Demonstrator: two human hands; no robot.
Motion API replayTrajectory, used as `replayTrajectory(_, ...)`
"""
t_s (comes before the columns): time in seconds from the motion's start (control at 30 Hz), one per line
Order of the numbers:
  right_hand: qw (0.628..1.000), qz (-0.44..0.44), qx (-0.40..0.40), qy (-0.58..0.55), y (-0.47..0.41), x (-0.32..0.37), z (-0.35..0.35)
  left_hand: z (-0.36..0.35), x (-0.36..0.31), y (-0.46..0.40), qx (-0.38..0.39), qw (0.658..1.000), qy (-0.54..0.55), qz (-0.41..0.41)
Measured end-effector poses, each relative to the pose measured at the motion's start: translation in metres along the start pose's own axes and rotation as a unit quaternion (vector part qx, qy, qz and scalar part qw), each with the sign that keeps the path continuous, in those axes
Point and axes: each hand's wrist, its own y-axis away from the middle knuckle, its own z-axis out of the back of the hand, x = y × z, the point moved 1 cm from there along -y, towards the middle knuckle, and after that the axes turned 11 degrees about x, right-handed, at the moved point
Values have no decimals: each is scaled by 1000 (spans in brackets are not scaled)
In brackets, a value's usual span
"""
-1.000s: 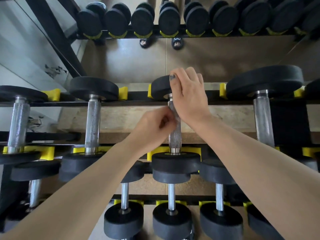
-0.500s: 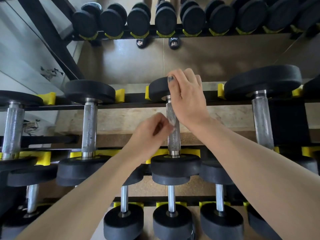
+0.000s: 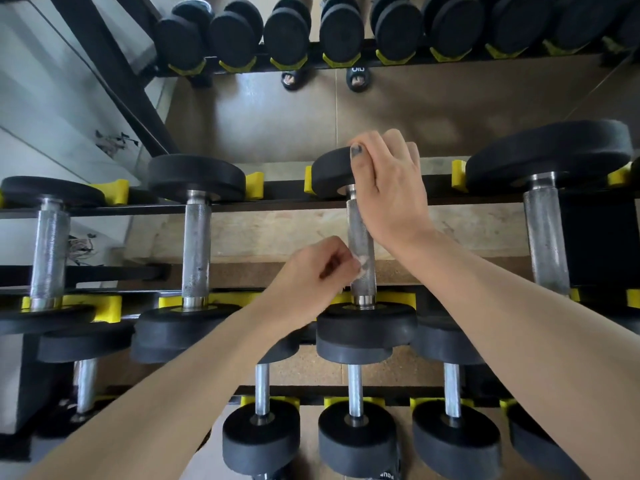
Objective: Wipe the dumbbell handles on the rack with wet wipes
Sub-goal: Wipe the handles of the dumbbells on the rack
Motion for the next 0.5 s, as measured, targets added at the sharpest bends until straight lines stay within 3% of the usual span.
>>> replayTrajectory(0.07,1000,-2,4,-2,0,2,-1,6,0,-10,-44,999,17,11)
replayTrajectory(0.17,1000,-1,6,8,1,3,-1,7,-6,-37,-180,973,141,23)
replayTrajectory(0.2,1000,-1,5,10,0,2,-1,4,-8,-43,-191,969,158,22)
replayTrajectory(0.4,1000,-1,-6,4,0,0,-2,0,1,-8,-15,1000,-5,14)
replayTrajectory(0.5,1000,3,-3,3,0,2,-4,11,1,-25,-107,994,35,14)
